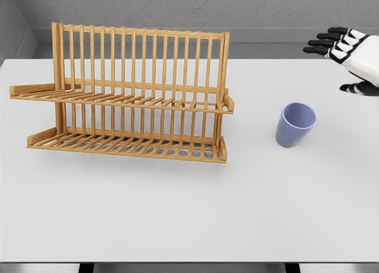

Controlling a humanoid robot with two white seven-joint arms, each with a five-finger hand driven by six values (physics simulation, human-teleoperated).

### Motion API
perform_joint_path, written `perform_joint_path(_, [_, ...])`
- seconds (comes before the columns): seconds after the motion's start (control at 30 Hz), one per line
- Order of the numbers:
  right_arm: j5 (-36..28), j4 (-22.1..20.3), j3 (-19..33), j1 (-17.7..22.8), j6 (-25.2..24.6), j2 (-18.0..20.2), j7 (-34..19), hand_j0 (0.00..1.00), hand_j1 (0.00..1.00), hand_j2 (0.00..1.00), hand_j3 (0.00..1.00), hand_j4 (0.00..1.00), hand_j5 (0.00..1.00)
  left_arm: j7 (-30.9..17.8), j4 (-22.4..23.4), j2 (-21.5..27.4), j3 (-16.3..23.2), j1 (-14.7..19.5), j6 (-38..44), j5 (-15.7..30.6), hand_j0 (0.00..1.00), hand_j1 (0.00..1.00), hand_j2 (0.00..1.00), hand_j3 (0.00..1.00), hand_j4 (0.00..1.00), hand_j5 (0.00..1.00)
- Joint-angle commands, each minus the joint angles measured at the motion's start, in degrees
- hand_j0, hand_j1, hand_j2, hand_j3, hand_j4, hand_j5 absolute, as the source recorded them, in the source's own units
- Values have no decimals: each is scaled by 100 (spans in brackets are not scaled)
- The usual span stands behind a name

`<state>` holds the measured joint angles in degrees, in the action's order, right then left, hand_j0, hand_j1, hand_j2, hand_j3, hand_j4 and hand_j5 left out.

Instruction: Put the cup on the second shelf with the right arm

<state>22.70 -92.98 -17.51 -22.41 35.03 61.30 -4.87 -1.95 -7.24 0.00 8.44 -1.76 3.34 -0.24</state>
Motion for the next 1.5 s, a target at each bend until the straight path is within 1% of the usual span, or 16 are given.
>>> perform_joint_path(0.0, [-37,-18,-33,0,-3,13,4,100,100,100,100,100,100,-7,4,0,0,0,0,-2,100,100,100,100,100,100])
perform_joint_path(0.17, [-64,-80,-33,70,-3,224,12,100,100,100,100,100,100,2,4,0,0,0,0,-2,100,100,100,100,100,100])
perform_joint_path(0.2, [-64,-115,-121,97,-3,338,-355,100,100,100,100,100,100,2,4,0,0,0,0,-2,100,100,100,100,100,100])
perform_joint_path(0.27, [-64,-168,-112,70,-3,338,-1657,100,100,100,100,100,100,2,-5,0,0,0,0,-2,100,100,100,100,100,100])
perform_joint_path(0.3, [-64,-326,-112,9,-3,330,-2482,100,100,100,100,100,100,2,4,0,0,0,0,6,100,100,100,100,100,100])
perform_joint_path(0.33, [-64,-335,-138,-96,-3,303,-2729,100,100,100,100,100,100,2,4,0,0,0,0,-2,100,100,100,100,100,100])
perform_joint_path(0.37, [-64,-309,-270,-211,-3,268,-2756,100,100,100,100,100,100,2,-5,0,0,0,0,-2,100,100,100,100,100,100])
perform_joint_path(0.4, [-64,-308,-621,-465,-3,198,-3013,100,100,100,100,100,100,2,4,0,0,0,0,-2,100,100,100,100,100,100])
perform_joint_path(0.5, [-64,-185,-1149,-1072,-3,4,-3013,100,100,100,100,100,100,2,-5,0,0,0,0,-2,100,100,100,100,100,100])
perform_joint_path(0.6, [-64,-159,-1298,-1213,-3,-101,-3013,100,100,100,100,100,100,2,4,0,0,0,-9,6,100,100,100,100,100,100])
perform_joint_path(0.67, [-64,52,-1746,-1634,-3,-285,-3013,100,100,100,100,100,100,2,-5,0,0,0,0,6,100,100,100,100,100,100])
perform_joint_path(0.7, [-55,96,-1852,-1723,-3,-321,-3013,100,100,100,100,100,100,-7,-5,0,0,0,0,6,100,100,100,100,100,100])
perform_joint_path(0.97, [-37,377,-2098,-1767,-3,-444,-3013,100,100,100,100,100,100,2,-5,0,0,0,0,-2,100,100,100,100,100,100])
perform_joint_path(1.07, [-29,614,-2195,-1784,-3,-488,-3013,100,100,100,100,100,100,-7,4,0,0,0,0,-2,100,100,100,100,100,100])
perform_joint_path(1.17, [-20,904,-2450,-2056,-3,-672,-3013,100,100,100,100,100,100,2,-5,0,0,0,0,-2,100,100,100,100,100,100])
perform_joint_path(1.47, [-11,940,-2555,-2092,-3,-716,-3013,100,100,100,100,100,100,2,-5,0,0,0,0,6,100,100,100,100,100,100])
